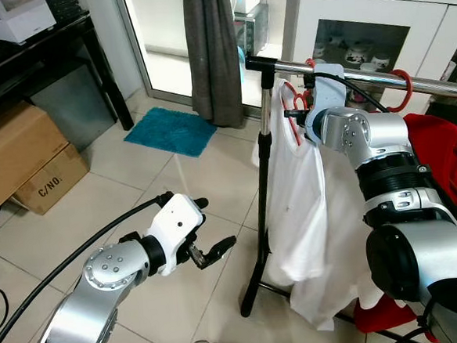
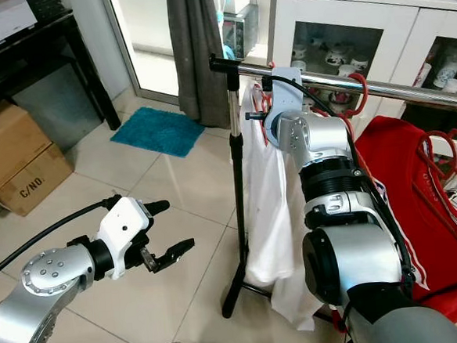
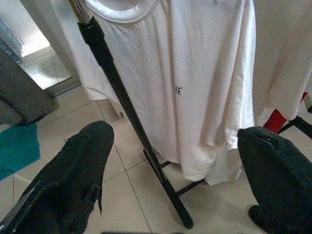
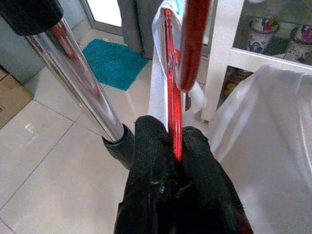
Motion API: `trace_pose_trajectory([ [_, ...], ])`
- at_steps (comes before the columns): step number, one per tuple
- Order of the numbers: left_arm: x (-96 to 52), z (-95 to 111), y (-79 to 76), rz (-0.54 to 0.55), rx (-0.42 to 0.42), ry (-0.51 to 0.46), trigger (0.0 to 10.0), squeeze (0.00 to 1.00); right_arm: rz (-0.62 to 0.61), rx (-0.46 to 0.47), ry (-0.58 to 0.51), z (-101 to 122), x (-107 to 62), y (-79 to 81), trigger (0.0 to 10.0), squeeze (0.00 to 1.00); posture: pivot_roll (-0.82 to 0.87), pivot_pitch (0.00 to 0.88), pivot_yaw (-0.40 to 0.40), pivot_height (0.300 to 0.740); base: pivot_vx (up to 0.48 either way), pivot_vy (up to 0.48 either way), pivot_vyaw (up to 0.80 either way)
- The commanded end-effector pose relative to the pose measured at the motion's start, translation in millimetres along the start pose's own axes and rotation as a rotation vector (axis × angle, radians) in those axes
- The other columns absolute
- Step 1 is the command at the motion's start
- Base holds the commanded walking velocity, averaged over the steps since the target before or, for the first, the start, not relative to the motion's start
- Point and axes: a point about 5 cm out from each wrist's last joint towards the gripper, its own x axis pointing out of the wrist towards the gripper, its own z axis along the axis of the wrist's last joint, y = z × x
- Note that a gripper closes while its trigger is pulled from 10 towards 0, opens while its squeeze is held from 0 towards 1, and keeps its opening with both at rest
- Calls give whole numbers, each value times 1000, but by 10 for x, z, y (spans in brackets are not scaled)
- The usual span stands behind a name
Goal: Hang hanger
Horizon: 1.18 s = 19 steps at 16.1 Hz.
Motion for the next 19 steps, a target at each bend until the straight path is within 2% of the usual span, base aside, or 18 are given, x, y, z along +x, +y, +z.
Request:
trace_pose_trajectory([
  [1,8,3,26,1,18,10,10000,588,18,6,-23,117,-24,28,0,0,49,0,60,740,0,0,0],
  [5,16,-4,31,-1,22,11,10000,588,6,25,-59,139,-31,17,0,0,47,0,61,740,0,0,0],
  [10,42,2,16,8,30,-2,10000,600,25,-4,-85,159,-91,26,0,0,41,0,65,740,0,0,0],
  [12,100,84,18,59,-4,-73,10000,600,53,-67,-174,186,-237,-50,0,0,21,0,59,740,0,0,0],
  [13,112,99,12,60,-32,-85,10000,584,59,-66,-178,181,-277,-74,0,0,21,0,59,740,0,0,0],
  [14,171,125,21,90,-82,-91,10000,498,84,-49,-194,168,-404,-123,0,0,1,0,64,740,0,0,0],
  [15,210,141,34,113,-109,-97,10000,247,88,-55,-205,135,-511,-152,0,0,-9,0,69,740,0,0,0],
  [16,240,165,55,140,-99,-108,10000,0,94,-75,-208,58,-644,-146,0,0,-17,0,73,740,0,0,0],
  [17,250,177,73,170,-77,-119,10000,0,98,-86,-208,15,-690,-137,0,0,-19,3,74,740,0,0,0],
  [18,270,191,121,250,-36,-144,10000,0,102,-114,-199,-107,-761,-122,0,0,-22,5,75,740,0,0,0],
  [19,277,186,156,318,-39,-157,10000,0,106,-135,-189,-253,-817,-108,0,0,-24,9,77,740,0,0,0],
])
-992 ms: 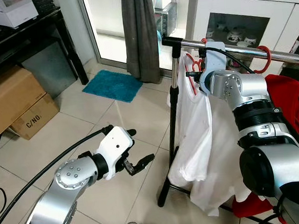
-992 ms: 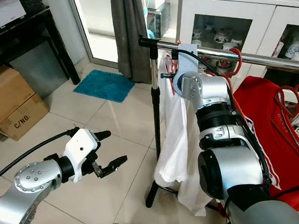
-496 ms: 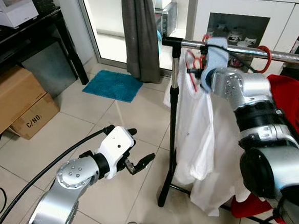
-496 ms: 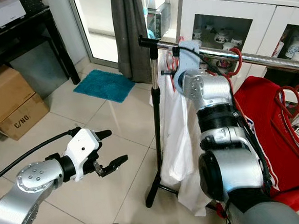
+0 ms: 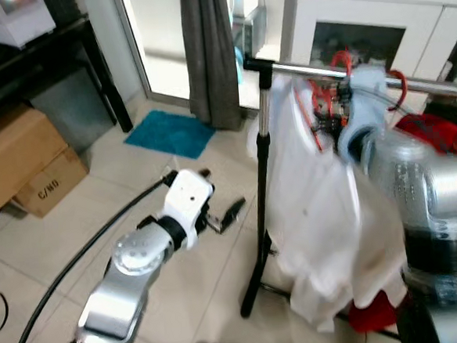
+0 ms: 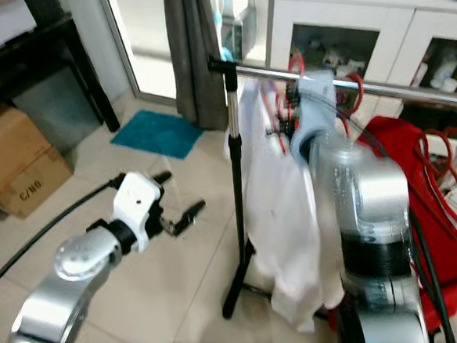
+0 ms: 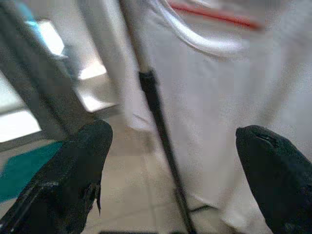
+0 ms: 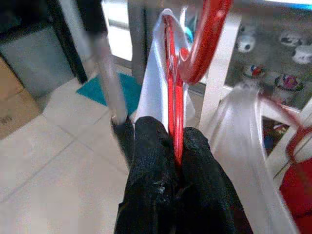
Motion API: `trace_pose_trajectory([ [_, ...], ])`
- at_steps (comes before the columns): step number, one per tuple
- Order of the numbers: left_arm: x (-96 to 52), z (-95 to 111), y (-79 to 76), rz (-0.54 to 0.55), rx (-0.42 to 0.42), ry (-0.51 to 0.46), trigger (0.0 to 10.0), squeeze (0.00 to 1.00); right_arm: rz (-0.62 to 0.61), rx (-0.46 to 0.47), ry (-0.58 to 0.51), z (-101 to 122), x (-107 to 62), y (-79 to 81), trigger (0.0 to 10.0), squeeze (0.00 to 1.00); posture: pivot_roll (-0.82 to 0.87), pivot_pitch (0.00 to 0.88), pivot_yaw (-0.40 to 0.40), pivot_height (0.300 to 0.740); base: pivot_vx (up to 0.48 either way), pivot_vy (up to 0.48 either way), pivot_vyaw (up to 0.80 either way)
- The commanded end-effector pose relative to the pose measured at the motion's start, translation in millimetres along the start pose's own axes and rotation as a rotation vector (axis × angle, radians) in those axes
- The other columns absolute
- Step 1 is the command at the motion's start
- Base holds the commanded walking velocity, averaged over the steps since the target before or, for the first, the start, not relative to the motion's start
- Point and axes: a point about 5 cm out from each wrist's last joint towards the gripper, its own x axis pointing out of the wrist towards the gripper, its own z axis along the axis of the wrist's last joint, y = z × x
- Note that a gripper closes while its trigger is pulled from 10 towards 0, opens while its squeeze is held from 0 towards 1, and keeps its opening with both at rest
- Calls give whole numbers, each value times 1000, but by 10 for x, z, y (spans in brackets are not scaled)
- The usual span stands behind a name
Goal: Hang hanger
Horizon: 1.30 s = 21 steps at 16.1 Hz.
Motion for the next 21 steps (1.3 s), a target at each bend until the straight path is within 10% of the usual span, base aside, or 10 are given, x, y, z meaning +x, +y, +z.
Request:
trace_pose_trajectory([
  [1,-12,3,76,79,-20,-17,10000,0,30,-30,-21,-52,-100,88,0,0,-20,11,78,740,0,0,0],
  [4,-32,-59,21,37,-106,33,10000,0,-28,-196,34,-586,-340,187,0,0,-19,50,56,740,0,0,0],
  [6,-34,-66,46,91,-130,32,10000,0,-22,-143,-5,-704,-418,254,0,0,4,49,64,740,0,0,0],
  [10,-81,-127,88,126,-126,70,10000,0,-131,12,-101,-756,-499,126,627,0,16,62,67,740,0,0,0],
  [21,50,-51,64,108,-149,46,10000,0,-113,22,-145,-784,-542,193,0,0,-12,52,91,740,0,0,0],
])
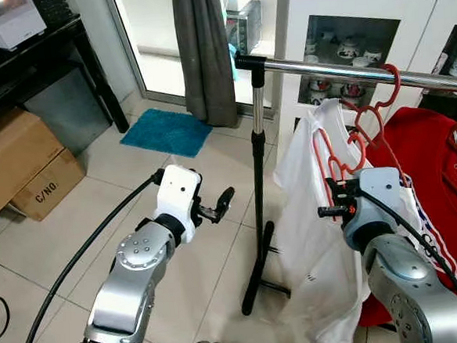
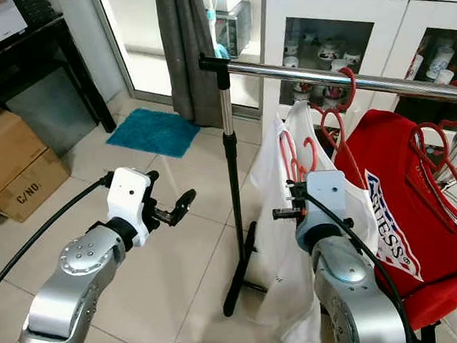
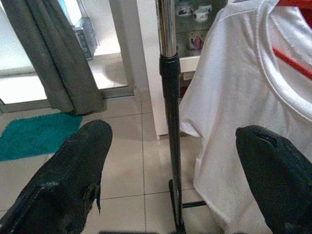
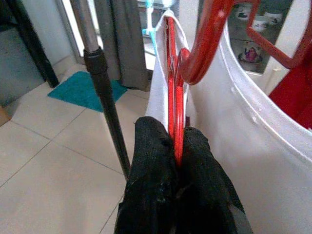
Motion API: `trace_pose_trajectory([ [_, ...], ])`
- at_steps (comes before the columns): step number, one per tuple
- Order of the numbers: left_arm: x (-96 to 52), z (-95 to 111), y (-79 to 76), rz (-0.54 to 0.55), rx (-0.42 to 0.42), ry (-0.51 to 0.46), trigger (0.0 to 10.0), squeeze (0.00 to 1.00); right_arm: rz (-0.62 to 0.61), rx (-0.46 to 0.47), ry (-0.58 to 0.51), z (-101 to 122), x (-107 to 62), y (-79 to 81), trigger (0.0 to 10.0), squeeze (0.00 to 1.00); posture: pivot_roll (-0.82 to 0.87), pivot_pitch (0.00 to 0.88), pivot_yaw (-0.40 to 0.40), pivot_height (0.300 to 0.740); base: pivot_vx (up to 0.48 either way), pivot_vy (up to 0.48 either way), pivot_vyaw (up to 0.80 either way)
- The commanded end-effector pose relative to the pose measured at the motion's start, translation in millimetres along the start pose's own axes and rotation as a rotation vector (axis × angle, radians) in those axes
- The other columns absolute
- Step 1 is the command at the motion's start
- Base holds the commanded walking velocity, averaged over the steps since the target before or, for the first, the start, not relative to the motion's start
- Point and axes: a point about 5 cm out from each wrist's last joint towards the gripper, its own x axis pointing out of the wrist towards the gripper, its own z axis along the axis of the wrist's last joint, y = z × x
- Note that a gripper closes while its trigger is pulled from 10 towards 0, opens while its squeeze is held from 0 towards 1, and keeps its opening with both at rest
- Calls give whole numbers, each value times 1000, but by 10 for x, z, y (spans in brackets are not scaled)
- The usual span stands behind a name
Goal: Hang hanger
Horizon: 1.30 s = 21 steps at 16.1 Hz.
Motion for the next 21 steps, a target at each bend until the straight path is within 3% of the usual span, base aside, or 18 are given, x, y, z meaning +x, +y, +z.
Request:
trace_pose_trajectory([
  [1,14,26,6,3,4,-4,10000,0,20,-2,-62,108,-33,33,0,0,-13,55,90,740,-240,0,0],
  [12,-13,-9,14,33,-5,1,10000,0,36,-14,-44,99,4,39,0,0,-17,54,64,740,-264,0,0],
  [19,33,18,-16,-20,-10,-8,10000,0,53,-6,-61,128,-12,55,0,0,-19,51,77,740,-231,0,0],
  [20,75,45,-46,-73,-23,-18,10000,886,96,-5,-85,172,-15,106,0,0,-17,47,78,740,0,0,0],
  [21,125,81,-59,-100,-28,-32,10000,1000,131,-10,-102,207,-19,150,0,0,-17,44,80,740,0,0,0],
])
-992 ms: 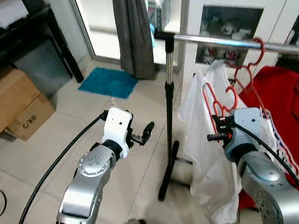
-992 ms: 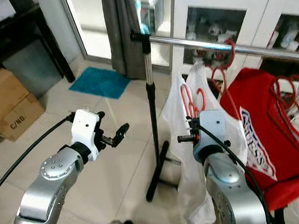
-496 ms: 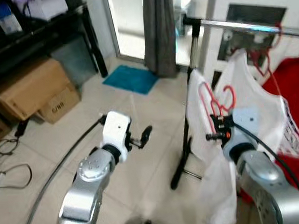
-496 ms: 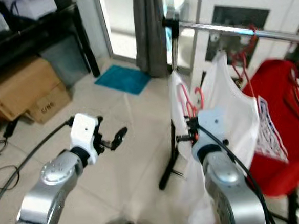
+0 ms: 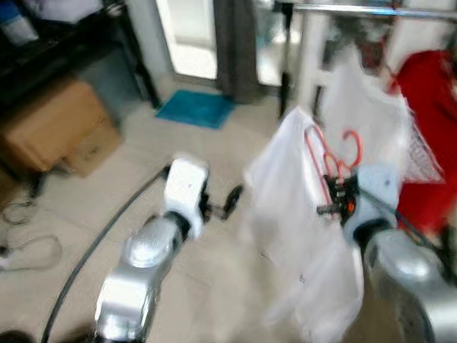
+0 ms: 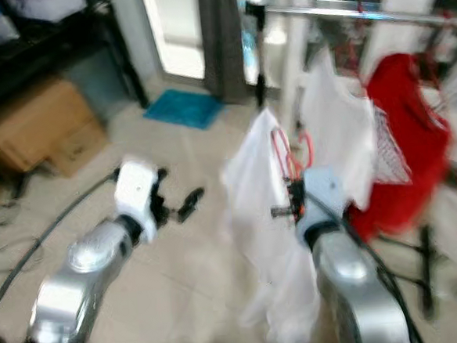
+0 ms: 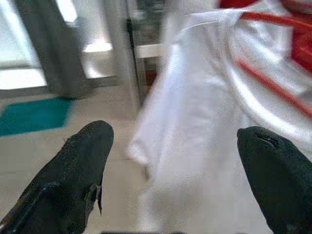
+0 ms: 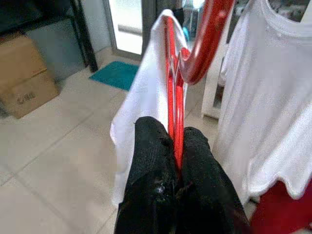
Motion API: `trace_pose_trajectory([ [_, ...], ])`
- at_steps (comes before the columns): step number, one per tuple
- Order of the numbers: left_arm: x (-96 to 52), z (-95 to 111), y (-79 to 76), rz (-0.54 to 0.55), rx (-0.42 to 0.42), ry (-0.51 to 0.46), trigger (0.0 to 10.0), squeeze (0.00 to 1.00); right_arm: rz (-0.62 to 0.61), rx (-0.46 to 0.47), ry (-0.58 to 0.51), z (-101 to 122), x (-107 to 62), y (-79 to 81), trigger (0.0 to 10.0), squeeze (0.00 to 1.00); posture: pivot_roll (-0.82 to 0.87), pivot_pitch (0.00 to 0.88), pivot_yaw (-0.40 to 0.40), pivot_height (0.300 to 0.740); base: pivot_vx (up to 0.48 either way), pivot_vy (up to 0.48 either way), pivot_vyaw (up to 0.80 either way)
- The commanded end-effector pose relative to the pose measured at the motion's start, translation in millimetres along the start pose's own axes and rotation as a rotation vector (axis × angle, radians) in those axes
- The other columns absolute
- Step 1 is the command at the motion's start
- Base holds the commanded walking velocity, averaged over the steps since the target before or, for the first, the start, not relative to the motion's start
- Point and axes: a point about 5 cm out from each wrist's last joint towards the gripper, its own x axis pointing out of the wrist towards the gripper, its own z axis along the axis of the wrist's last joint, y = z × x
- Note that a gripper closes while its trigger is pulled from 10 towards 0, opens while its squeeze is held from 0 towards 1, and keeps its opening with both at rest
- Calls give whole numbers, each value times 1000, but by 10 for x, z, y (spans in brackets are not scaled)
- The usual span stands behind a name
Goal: Hang hanger
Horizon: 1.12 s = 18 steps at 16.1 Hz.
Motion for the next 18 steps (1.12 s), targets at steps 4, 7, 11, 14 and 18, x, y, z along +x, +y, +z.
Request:
trace_pose_trajectory([
  [4,343,90,-99,-96,48,10,10000,1000,155,-14,-130,262,-35,219,0,0,-23,38,84,740,0,0,0],
  [7,575,88,-166,-104,37,54,10000,0,223,-18,-163,326,-62,301,0,0,-34,35,97,740,0,0,0],
  [11,679,65,-155,-101,47,50,10000,0,258,-6,-189,366,-95,330,0,0,-44,33,105,740,0,0,0],
  [14,751,95,-173,-146,31,7,431,0,297,-7,-204,389,-120,372,0,0,-54,33,108,740,0,0,0],
  [18,794,77,-132,-119,22,-7,0,0,362,4,-225,426,-173,415,0,0,-68,25,115,740,0,0,0],
])
